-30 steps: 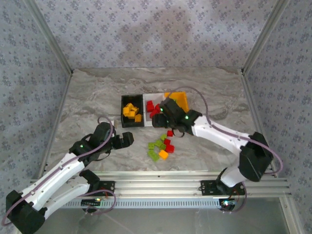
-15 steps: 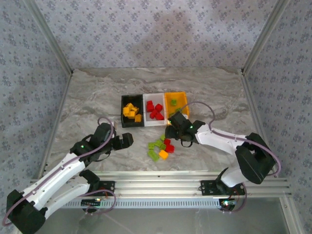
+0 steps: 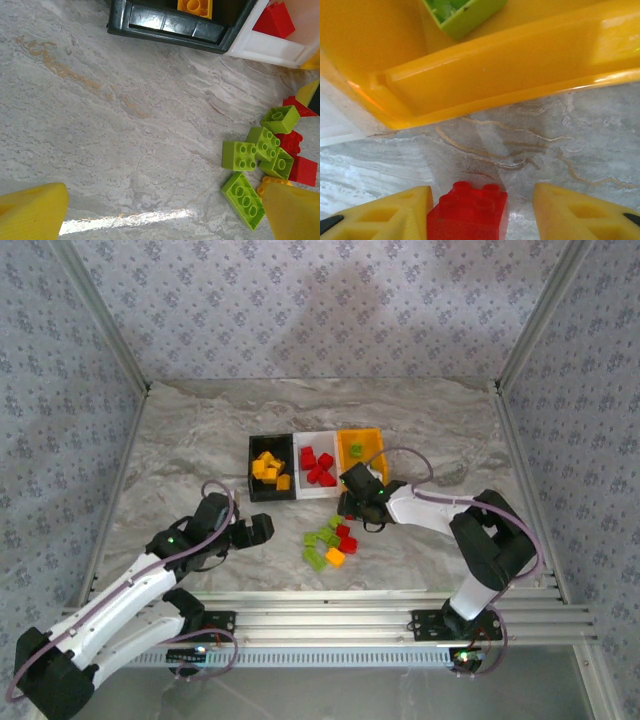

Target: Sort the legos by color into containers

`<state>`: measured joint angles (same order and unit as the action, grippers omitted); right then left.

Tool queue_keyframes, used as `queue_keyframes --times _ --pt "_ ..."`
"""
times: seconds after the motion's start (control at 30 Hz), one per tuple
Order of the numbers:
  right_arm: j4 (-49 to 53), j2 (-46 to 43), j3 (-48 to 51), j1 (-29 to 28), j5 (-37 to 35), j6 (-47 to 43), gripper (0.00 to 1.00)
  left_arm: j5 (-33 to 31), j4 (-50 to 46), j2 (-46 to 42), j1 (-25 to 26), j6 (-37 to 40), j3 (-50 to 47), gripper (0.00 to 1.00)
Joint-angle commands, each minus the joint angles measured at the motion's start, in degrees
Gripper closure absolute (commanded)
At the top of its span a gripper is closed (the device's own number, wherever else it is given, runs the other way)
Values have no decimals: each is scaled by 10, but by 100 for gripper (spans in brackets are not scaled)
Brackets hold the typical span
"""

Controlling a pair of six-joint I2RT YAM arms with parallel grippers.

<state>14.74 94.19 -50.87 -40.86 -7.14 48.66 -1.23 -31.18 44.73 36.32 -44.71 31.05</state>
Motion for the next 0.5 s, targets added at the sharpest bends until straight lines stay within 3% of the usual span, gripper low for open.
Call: queue_keyframes --times 0.0,0.17,0.37,0.47 --pt "-2 -8 16 0 1 11 50 8 9 -2 -5 -6 -5 0" --pt "10 -59 46 0 -8 8 64 15 17 5 -5 -3 -4 1" --pt "73 -178 34 1 -28 -28 68 22 21 11 -5 5 2 1" --pt "96 -195 -6 6 -30 -50 68 25 28 15 -5 5 2 0"
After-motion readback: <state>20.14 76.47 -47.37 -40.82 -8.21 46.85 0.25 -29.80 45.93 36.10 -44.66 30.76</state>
